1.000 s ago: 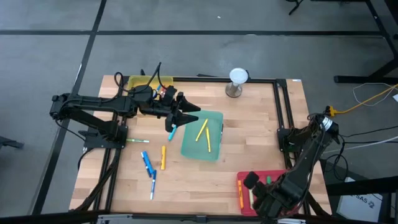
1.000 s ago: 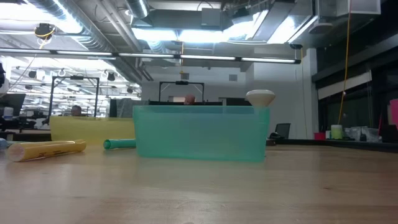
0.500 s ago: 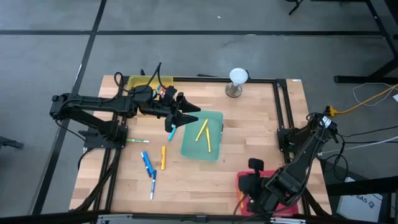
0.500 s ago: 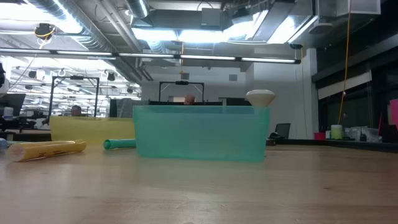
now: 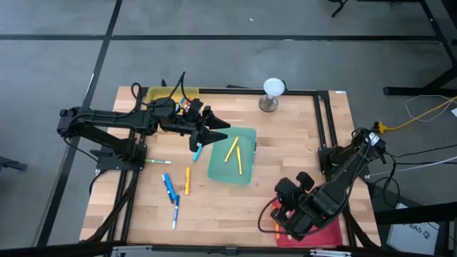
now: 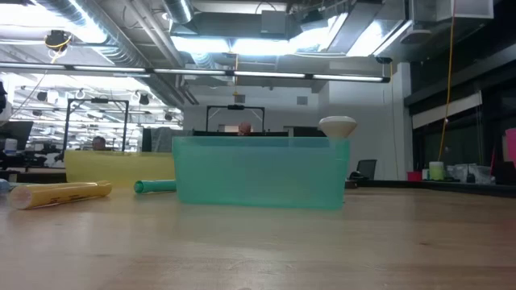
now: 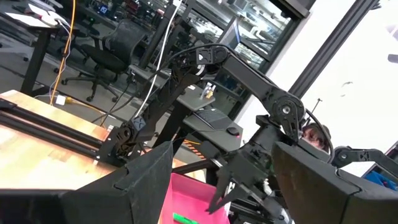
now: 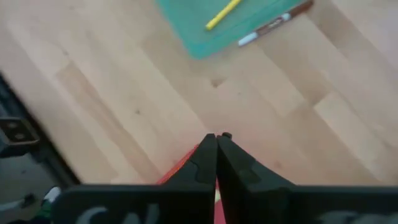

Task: Pick & Place Markers
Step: Put the brown marker pen into the yellow bin

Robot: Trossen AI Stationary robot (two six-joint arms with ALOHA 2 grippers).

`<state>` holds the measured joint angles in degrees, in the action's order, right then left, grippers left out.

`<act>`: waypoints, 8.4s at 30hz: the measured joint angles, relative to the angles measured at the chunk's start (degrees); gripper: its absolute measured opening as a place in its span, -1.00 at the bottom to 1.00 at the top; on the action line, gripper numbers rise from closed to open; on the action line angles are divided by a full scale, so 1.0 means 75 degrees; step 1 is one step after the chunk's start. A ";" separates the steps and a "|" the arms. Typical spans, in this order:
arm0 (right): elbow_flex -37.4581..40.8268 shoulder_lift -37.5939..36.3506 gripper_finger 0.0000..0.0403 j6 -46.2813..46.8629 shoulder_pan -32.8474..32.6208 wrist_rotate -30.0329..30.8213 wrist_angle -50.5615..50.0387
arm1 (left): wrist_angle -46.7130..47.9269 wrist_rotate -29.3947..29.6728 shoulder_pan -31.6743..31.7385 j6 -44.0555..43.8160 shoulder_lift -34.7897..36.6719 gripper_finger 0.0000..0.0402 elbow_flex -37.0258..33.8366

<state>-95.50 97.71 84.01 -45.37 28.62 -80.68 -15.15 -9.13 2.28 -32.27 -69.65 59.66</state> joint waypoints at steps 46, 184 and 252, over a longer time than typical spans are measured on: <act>0.0011 -0.3888 -1.00 -0.7426 0.3378 -0.0095 0.0781 | -0.0010 -0.0341 0.0000 0.0065 0.0000 0.33 0.0000; 0.9934 -0.1545 -1.00 -1.1207 0.7581 -0.4770 1.4898 | 0.1765 0.1863 0.0210 0.0002 0.0003 0.33 0.0000; 0.9934 -0.1244 -1.00 -1.0820 0.7578 -0.4825 1.5456 | 0.1762 0.1862 0.0207 -0.0088 0.0003 0.33 0.0000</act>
<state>-20.99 88.38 2.86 11.46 -7.57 35.24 -1.93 4.84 3.84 -32.93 -69.63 59.66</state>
